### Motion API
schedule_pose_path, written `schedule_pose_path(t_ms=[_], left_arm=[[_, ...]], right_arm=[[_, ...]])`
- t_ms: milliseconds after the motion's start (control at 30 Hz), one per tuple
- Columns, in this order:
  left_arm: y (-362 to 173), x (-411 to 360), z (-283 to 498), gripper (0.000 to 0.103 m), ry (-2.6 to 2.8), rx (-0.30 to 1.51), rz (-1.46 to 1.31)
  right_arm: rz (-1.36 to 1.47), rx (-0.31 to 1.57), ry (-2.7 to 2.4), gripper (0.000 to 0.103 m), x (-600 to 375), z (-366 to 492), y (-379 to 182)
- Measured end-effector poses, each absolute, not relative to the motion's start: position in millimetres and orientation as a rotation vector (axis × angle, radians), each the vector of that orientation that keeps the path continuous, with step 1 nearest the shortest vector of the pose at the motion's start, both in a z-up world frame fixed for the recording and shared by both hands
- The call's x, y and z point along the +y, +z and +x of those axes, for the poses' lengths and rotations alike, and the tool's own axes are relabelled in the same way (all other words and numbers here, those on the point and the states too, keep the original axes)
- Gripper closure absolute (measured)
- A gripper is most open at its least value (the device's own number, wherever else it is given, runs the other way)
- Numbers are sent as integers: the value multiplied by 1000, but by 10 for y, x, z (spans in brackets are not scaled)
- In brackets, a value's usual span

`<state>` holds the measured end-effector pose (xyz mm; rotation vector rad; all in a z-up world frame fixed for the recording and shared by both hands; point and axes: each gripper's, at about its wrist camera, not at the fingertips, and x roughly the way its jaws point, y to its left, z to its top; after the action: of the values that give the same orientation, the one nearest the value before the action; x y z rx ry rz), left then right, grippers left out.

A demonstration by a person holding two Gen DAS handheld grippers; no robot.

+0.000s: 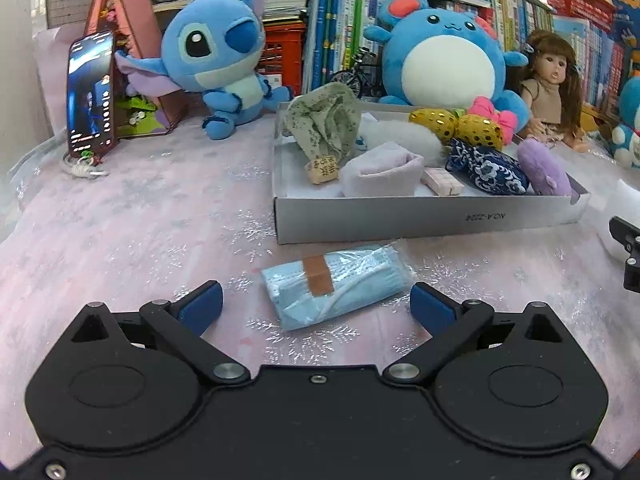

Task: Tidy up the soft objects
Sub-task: 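Move the left gripper to the blue wrapped packet while the right moves to the white foam block, then close the right gripper on the white foam block while the left lowers over the blue packet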

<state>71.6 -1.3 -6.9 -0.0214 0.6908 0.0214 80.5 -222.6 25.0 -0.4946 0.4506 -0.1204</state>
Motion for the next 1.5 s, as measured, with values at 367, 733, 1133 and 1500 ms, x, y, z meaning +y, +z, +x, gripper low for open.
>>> schedule_pose_path(t_ms=[367,733,1133,1500], left_arm=[[-68,-76,780,20,-24,683,3],[-56,-62,783,24,-26,676,-8],[-73,-94,800,23,-15,671,-4],[-20,-23,731,52,-17,629,-25]], right_arm=[[-556,532,-98,8,-2171,975,77],[-148,492,-169,2,-2572,968,320],[-138,542,-181,43,-2470,1126,217],[-95,518,-116,45,-2437,978,256]])
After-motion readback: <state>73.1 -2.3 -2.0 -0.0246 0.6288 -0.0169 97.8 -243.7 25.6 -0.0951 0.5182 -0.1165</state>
